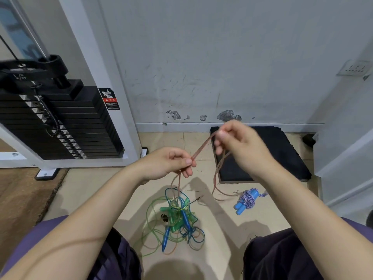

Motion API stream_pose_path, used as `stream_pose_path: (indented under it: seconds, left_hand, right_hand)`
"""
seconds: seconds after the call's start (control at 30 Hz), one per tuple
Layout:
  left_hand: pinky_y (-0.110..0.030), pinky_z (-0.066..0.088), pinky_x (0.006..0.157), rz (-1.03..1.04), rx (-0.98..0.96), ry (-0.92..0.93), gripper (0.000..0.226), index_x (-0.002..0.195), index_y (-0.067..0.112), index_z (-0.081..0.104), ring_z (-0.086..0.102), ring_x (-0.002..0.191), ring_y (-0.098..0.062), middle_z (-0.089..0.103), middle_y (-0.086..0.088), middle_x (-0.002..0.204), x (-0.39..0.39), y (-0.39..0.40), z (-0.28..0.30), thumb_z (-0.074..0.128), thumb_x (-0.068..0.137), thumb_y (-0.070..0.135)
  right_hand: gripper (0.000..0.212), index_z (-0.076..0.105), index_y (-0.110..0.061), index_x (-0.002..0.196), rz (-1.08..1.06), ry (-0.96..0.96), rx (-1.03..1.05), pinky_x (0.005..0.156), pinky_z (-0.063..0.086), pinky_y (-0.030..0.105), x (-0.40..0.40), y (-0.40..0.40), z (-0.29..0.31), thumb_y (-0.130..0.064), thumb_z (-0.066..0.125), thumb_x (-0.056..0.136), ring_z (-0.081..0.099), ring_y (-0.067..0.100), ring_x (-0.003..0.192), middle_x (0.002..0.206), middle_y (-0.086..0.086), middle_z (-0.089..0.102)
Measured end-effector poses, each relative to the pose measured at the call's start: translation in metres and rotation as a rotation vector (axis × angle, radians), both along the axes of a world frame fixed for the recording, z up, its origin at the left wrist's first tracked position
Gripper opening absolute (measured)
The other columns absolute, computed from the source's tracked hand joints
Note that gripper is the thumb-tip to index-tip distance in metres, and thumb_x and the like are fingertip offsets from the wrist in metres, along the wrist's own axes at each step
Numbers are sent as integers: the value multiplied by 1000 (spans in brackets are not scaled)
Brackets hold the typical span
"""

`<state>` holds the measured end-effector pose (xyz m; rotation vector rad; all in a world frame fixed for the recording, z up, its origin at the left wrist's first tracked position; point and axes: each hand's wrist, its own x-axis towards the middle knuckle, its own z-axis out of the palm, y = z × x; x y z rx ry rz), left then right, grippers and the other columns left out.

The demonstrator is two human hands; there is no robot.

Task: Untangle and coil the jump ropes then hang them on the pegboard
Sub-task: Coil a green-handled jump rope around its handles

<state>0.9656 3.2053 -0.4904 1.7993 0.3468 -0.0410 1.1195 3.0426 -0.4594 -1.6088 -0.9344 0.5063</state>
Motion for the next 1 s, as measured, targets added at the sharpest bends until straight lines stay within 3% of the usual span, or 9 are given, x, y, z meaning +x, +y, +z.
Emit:
stream_pose_path:
  seconds: [0.13, 0.23, 0.33, 0.43, 0.5, 0.57, 0.67, 0.83, 1.0]
  left_hand:
    - [-37, 49, 80, 92, 35, -59, 13, 92, 6, 66, 61, 66, -15, 65, -1, 68, 0, 5, -4, 55, 98, 10]
    - [-30, 49, 63, 217, -323, -278, 12, 88, 9, 67, 50, 50, -12, 54, 0, 60, -1, 0, 11, 58, 94, 16]
    - [-22, 40, 45, 227, -644, -402, 19, 84, 16, 68, 39, 41, -11, 47, -1, 57, -5, -2, 30, 52, 92, 20]
    - [-20, 31, 45, 204, -192, -262, 15, 91, 11, 68, 36, 42, -11, 49, -2, 55, -4, -3, 27, 55, 94, 18]
    - [-19, 26, 44, 178, -19, -151, 14, 94, 8, 70, 34, 44, -10, 48, -2, 55, 0, -6, 18, 60, 95, 16]
    - [-17, 25, 43, 141, -16, -101, 14, 93, 8, 72, 33, 44, -10, 48, -1, 54, 3, -13, 11, 62, 94, 18]
    - [-19, 27, 45, 104, -5, -66, 15, 94, 10, 74, 34, 48, -12, 50, 1, 54, 5, -17, 7, 63, 94, 21]
    - [-20, 40, 53, 85, -45, -49, 10, 99, 5, 69, 48, 51, -12, 62, -1, 65, 5, -15, 4, 61, 94, 10]
    - [-23, 51, 68, 17, -9, 44, 11, 102, 2, 66, 61, 63, -14, 65, -4, 72, 2, 3, -4, 57, 97, 5]
  right_hand:
    - [15, 54, -13, 86, -208, 84, 157, 55, 44, 22, 22, -13, 13, -9, 51, 100, 50, 16, 51, 73, 1, 61]
    - [3, 61, -15, 97, -161, 126, 91, 57, 44, 22, 28, -18, 12, -16, 58, 95, 53, 21, 52, 78, 2, 66]
    - [26, 64, -15, 109, -38, 240, 49, 64, 49, 30, 22, -18, 11, -25, 59, 85, 58, 26, 56, 80, 8, 67]
    - [29, 64, -12, 110, 111, 243, -15, 66, 46, 39, 11, -13, 10, -27, 62, 86, 53, 27, 53, 79, 11, 65]
    - [27, 63, -15, 112, 146, 179, -94, 64, 45, 33, 4, -9, 8, -25, 68, 87, 56, 27, 56, 80, 8, 66]
    - [33, 59, -20, 117, 162, 143, -155, 62, 49, 29, -1, -6, 3, -21, 72, 87, 62, 28, 62, 84, 9, 66]
    - [40, 58, -26, 116, 196, 67, -223, 66, 54, 37, 0, -5, -5, -26, 79, 81, 64, 22, 62, 89, 8, 68]
    - [21, 68, -20, 91, 254, -129, -347, 50, 32, 22, -2, 2, -19, -32, 79, 79, 36, 3, 47, 51, -11, 44]
    - [19, 71, -19, 74, 63, -308, -364, 50, 30, 23, 8, 2, -15, -29, 68, 90, 35, 5, 47, 46, -9, 45]
